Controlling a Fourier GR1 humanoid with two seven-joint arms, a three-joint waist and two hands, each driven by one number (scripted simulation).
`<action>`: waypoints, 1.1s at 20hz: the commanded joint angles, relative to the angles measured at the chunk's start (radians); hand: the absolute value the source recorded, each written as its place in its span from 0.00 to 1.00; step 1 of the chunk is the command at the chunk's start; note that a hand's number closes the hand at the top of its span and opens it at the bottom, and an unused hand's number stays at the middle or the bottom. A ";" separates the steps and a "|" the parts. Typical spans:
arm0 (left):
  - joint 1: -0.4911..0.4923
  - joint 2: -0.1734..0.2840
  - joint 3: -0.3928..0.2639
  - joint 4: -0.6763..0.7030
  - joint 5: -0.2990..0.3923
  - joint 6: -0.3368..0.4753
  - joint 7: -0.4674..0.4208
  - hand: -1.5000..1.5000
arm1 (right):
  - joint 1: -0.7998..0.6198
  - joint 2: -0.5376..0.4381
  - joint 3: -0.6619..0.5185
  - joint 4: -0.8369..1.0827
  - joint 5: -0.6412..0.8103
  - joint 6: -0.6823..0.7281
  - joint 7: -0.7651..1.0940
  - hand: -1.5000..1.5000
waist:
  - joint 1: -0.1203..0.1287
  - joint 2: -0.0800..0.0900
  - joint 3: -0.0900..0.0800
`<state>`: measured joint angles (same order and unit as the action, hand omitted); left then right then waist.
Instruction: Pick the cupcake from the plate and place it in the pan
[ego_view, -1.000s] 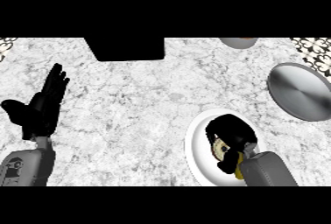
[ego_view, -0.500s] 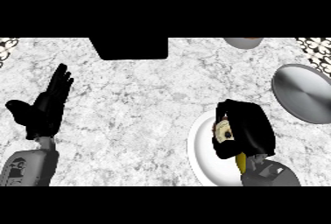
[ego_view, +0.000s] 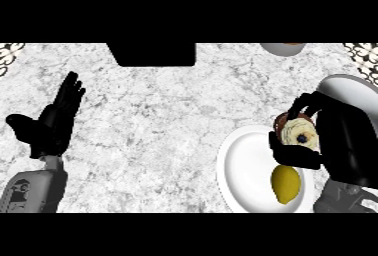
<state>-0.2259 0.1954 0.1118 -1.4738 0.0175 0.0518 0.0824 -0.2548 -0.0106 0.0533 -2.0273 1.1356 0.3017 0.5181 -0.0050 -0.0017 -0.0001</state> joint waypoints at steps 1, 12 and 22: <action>0.005 -0.005 -0.001 -0.006 -0.003 0.001 -0.003 0.50 | -0.104 -0.055 -0.217 0.043 -0.125 -0.026 -0.038 1.00 | 0.006 0.003 0.001; -0.011 -0.026 -0.040 -0.049 -0.028 0.017 0.055 0.50 | -0.162 -0.345 -0.602 0.544 -0.350 -0.221 -0.386 1.00 | 0.019 0.007 0.002; -0.055 0.017 0.015 0.011 0.019 -0.041 -0.001 0.50 | -0.353 -0.566 -0.644 1.230 -0.215 -0.522 -0.651 1.00 | 0.052 0.022 0.003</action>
<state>-0.2423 0.1876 0.1018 -1.4910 0.0137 0.0382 0.0888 -0.5110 -0.4982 -0.5662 -1.0379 0.9006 -0.1351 -0.0531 0.0356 0.0154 0.0032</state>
